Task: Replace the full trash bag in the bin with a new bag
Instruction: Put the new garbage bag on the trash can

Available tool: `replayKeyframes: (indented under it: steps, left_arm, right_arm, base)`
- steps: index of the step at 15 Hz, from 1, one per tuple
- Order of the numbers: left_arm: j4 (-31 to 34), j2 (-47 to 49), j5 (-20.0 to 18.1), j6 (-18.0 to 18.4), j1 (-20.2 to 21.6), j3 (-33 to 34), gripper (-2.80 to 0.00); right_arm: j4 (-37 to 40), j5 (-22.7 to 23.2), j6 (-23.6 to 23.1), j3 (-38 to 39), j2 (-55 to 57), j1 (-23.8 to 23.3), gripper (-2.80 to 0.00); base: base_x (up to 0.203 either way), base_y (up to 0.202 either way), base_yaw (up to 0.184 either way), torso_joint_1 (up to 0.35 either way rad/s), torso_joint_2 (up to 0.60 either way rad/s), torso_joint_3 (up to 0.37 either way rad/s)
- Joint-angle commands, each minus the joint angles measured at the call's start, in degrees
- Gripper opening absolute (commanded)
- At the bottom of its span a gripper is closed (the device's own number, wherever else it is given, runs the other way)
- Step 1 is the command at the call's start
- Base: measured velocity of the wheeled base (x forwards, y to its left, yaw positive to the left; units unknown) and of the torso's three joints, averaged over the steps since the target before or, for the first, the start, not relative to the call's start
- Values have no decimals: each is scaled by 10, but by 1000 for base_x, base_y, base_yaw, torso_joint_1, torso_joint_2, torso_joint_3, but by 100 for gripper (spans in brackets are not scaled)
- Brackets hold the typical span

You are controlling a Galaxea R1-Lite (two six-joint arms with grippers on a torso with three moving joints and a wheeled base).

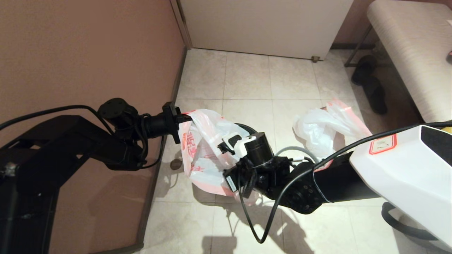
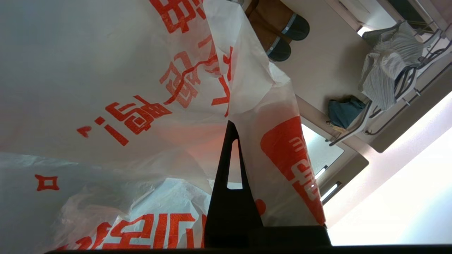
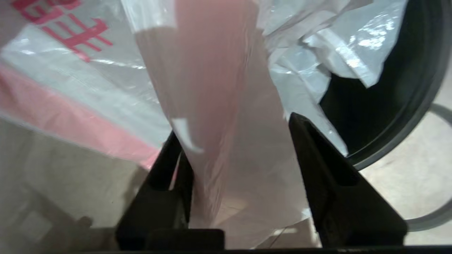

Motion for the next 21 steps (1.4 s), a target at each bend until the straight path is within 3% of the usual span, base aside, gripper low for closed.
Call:
replayKeyframes:
  steps: [1,3,5,8,12,13,15,21]
  left_arm:
    - [-27,-2,-5,-7,0,0,-280]
    - [-27,1,-5,-7,0,-1,-280]
    - [-27,5,-22,-6,-1,-4,-280]
    - [-27,29,-37,-5,-3,-45,-280]
    - [6,17,-64,-5,-1,-113,-280]
    - [17,7,-75,-6,-1,-124,-280]
    - [56,-25,-135,-9,-1,-134,-280]
    - [57,-25,-151,-88,1,-157,-280]
  right_arm:
    - [-38,-24,-11,6,20,0,-280]
    - [-108,-45,-23,5,27,-8,-280]
    - [-117,-51,-18,9,11,-16,-280]
    - [-127,-53,43,15,2,-19,-280]
    - [-128,-49,57,18,-5,-20,-280]
    - [-128,-49,66,19,-10,-20,-280]
    - [-128,-49,75,21,-22,-19,-280]
    - [-126,-51,90,31,-53,-19,-280]
  base:
    - [0,0,0,0,0,0]
    - [0,0,0,0,0,0]
    - [0,0,0,0,0,0]
    - [0,0,0,0,0,0]
    - [0,0,0,0,0,0]
    - [0,0,0,0,0,0]
    - [0,0,0,0,0,0]
    - [0,0,0,0,0,0]
